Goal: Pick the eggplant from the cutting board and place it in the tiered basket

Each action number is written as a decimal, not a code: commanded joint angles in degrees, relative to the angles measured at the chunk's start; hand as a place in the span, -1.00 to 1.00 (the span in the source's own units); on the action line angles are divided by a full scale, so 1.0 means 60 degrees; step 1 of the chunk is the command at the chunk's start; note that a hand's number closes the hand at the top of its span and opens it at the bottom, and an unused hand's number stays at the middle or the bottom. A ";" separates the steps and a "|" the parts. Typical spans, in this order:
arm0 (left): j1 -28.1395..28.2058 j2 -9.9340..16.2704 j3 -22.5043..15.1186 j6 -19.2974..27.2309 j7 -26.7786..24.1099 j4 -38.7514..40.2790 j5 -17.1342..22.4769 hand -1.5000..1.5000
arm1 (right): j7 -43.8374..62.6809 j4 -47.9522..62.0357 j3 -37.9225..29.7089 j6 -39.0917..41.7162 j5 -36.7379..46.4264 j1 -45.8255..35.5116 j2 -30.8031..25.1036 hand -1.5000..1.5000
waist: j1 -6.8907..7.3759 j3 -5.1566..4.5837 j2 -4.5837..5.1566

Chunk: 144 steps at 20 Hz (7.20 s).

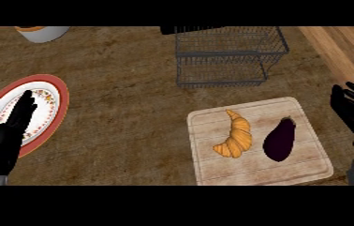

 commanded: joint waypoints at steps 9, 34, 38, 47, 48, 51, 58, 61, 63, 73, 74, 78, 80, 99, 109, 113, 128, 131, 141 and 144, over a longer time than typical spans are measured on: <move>-0.0661 -0.0388 -0.0532 0.1025 0.0764 -0.0516 -0.0816 0.00 | 0.3113 -0.1688 -0.0084 -0.3680 0.1376 0.4782 0.1439 -1.00 | 0.0863 -0.0137 0.0085; -0.2377 -0.1311 -0.1274 0.1014 0.1383 0.0209 -0.1712 0.00 | 1.1913 -0.4319 0.0148 -0.0437 -0.0627 0.5296 -0.4203 -1.00 | 0.1930 -0.0088 0.0268; -0.2303 -0.1216 -0.1275 0.0830 0.1642 -0.0044 -0.1677 0.00 | 1.1918 -0.4357 0.1018 -0.1011 -0.0923 0.5258 -0.4427 -1.00 | 0.2010 -0.0078 0.0219; -0.2771 -0.1449 -0.1119 0.0868 0.1776 0.0272 -0.1895 0.00 | 1.1921 -0.4216 0.2068 -0.1820 -0.1913 0.4572 -0.6305 -1.00 | 0.1940 -0.0086 0.0239; -0.2438 -0.1458 -0.1134 0.0734 0.1537 0.0226 -0.1806 0.00 | 1.1922 -0.3883 0.2312 -0.1668 -0.1960 0.4508 -0.6320 -1.00 | 0.2007 -0.0078 0.0233; -0.2655 -0.1494 -0.1118 0.0649 0.1611 0.0344 -0.1850 0.00 | 1.1925 -0.4008 0.2872 -0.2348 -0.2141 0.4380 -0.6861 -1.00 | 0.2016 -0.0088 0.0255; -0.2812 -0.1863 -0.1100 0.0805 0.1499 0.0688 -0.2072 0.00 | 1.1927 -0.3757 0.3892 -0.2847 -0.2815 0.3607 -0.7790 -1.00 | 0.1990 -0.0071 0.0249; -0.2740 -0.1498 -0.0842 0.0254 0.1464 0.0643 -0.1791 0.00 | 1.1928 -0.3799 0.3941 -0.2935 -0.3597 0.3268 -0.8267 -1.00 | 0.1965 -0.0073 0.0224; -0.2943 -0.1596 -0.1042 0.0499 0.1959 0.0205 -0.2006 0.00 | 1.1930 -0.3597 0.4536 -0.3353 -0.3845 0.2883 -0.8279 -1.00 | 0.2238 -0.0074 0.0267; -0.2571 -0.1833 -0.0701 0.0410 0.1382 0.0697 -0.2048 0.00 | 1.1691 -0.3065 0.6149 -0.4176 -0.4235 0.1623 -0.7931 -1.00 | 0.1975 -0.0059 0.0203; -0.2185 -0.1822 -0.0767 0.0257 0.0946 0.0568 -0.2046 0.00 | 1.1397 -0.2553 0.6253 -0.4056 -0.4274 0.1458 -0.7590 -1.00 | 0.2016 -0.0053 0.0198; -0.2411 -0.2048 -0.0935 0.0737 0.1590 0.0280 -0.2568 0.00 | 1.1460 -0.2293 0.6933 -0.4248 -0.4292 0.0664 -0.7375 -1.00 | 0.1888 -0.0050 0.0169; -0.2001 -0.1808 -0.0518 0.0181 0.0938 0.0637 -0.2177 0.00 | 1.1365 -0.2211 0.7293 -0.4429 -0.4220 0.0380 -0.7108 -1.00 | 0.1852 -0.0055 0.0160; -0.2296 -0.1561 0.0334 -0.0410 0.1821 0.0093 -0.2151 0.00 | 1.0118 -0.0520 0.8187 -0.2760 -0.4414 -0.1182 -0.5822 1.00 | 0.1665 -0.0039 0.0107; -0.2781 -0.2226 -0.0837 -0.0730 0.1440 -0.0093 -0.2683 0.00 | 0.8119 -0.1997 1.1169 -0.2187 -0.1140 -0.4618 -0.5125 1.00 | 0.4197 -0.0257 0.0453; -0.3046 -0.2507 -0.1154 -0.0824 0.1676 -0.0079 -0.2711 0.00 | 0.8364 -0.1683 1.2306 -0.2077 0.0252 -0.6271 -0.4564 1.00 | 0.4183 -0.0229 0.0339; -0.2448 -0.2357 -0.0306 -0.0061 0.1659 0.0757 -0.2820 0.00 | 1.1382 0.2108 1.2364 -0.0949 0.4111 -1.3149 -0.1437 1.00 | 0.2003 -0.0138 -0.0204; -0.2582 -0.2127 0.0046 -0.0208 0.1821 0.0719 -0.2586 0.00 | 1.1911 0.2634 1.2560 0.0404 0.4182 -1.3994 -0.1230 1.00 | 0.1762 -0.0104 -0.0149; -0.2439 -0.2326 -0.0043 -0.0074 0.1765 0.0456 -0.2875 0.00 | 1.1526 0.4176 1.1910 0.1198 0.3778 -1.4858 0.0100 1.00 | 0.1678 -0.0054 0.0058; -0.2063 -0.2143 0.0130 -0.0203 0.1620 0.0056 -0.2763 0.00 | 1.0554 0.4330 1.1994 0.1510 0.3592 -1.4430 -0.0479 1.00 | 0.1709 -0.0047 0.0061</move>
